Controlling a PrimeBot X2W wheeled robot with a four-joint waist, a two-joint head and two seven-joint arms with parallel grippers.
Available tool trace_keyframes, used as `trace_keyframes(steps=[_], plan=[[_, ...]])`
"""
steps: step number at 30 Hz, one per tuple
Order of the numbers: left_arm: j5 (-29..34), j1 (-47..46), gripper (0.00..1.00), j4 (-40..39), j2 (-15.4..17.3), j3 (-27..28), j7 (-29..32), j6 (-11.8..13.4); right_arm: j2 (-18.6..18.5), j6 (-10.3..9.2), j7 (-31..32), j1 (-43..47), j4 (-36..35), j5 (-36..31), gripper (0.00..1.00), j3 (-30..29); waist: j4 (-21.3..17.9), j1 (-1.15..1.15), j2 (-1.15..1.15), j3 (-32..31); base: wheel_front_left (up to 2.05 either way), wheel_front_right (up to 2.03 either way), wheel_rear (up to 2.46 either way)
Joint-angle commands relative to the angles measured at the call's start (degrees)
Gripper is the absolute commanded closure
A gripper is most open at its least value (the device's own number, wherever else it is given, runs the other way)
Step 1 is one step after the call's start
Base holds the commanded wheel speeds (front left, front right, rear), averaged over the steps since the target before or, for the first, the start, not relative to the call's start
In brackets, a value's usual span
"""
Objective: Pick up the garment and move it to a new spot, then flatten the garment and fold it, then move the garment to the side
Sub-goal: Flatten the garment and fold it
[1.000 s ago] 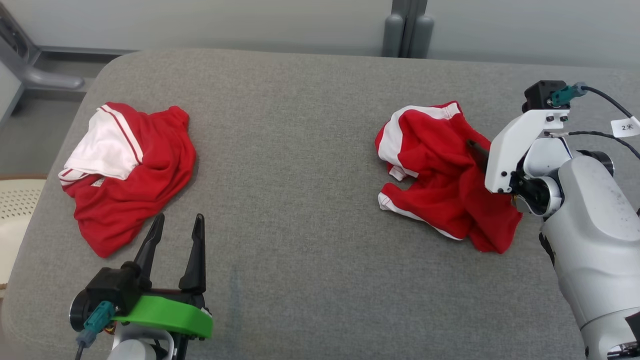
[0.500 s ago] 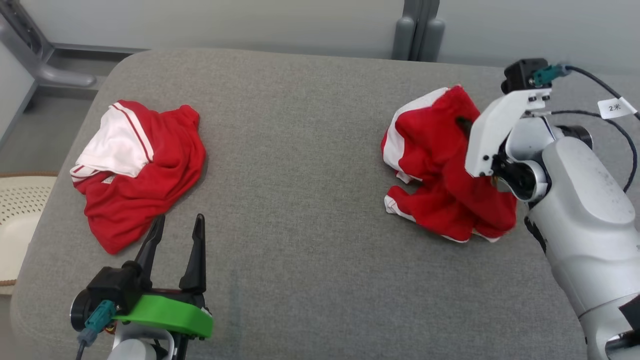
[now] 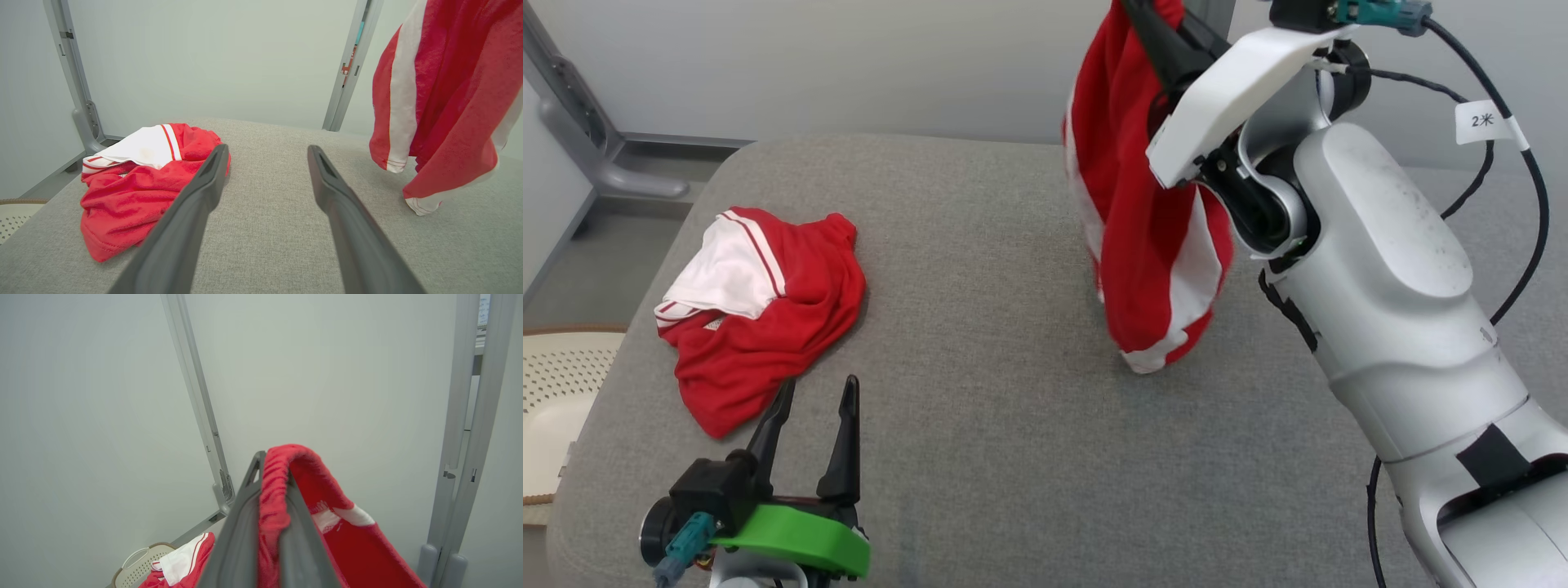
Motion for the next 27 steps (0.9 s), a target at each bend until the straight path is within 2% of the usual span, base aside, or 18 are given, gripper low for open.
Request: trace_keyframes(steps=[1, 5, 10, 18, 23, 27], plan=[[0.4, 1.3, 0.0, -0.1, 0.2, 0.0, 0.0, -0.2, 0.3, 0.0, -2.0, -1.2, 0.0, 0.6, 1.0, -0.7, 0.0, 0.0, 0.0, -0.9, 0.0, 0.0, 0.0], [0.4, 2.0, 0.0, -0.1, 0.5, 0.2, 0.0, -0.3, 0.9, 0.0, -6.4, -1.5, 1.8, 0.8, 1.0, -4.4, -0.4, 0.0, 0.0, -1.7, 0.0, 0.0, 0.0], [0.3, 2.6, 0.0, -0.5, 0.6, 0.3, 0.0, -0.4, 0.8, 0.0, -5.5, 2.6, 7.1, -3.9, 1.0, -9.4, -1.4, 0.0, 0.0, -1.9, 0.0, 0.0, 0.0], [0.2, 2.0, 0.0, -0.7, 0.4, 0.0, 0.0, -0.5, -3.9, 0.0, -5.2, 15.1, 13.9, -13.8, 1.0, -19.4, -3.1, 0.0, 0.0, -0.6, 0.0, 0.0, 0.0], [0.3, 1.3, 0.0, -1.0, 0.3, 0.3, 0.0, -0.4, -4.1, 0.0, -4.9, 20.3, 12.6, -17.2, 1.0, -23.3, -4.2, 0.0, 0.0, 0.4, 0.0, 0.0, 0.0], [0.5, 0.8, 0.0, -1.2, 0.1, 0.4, 0.0, -0.3, -4.1, 0.0, -3.8, 24.3, 7.3, -19.9, 1.0, -26.1, -4.9, 0.0, 0.0, 0.8, 0.0, 0.0, 0.0]])
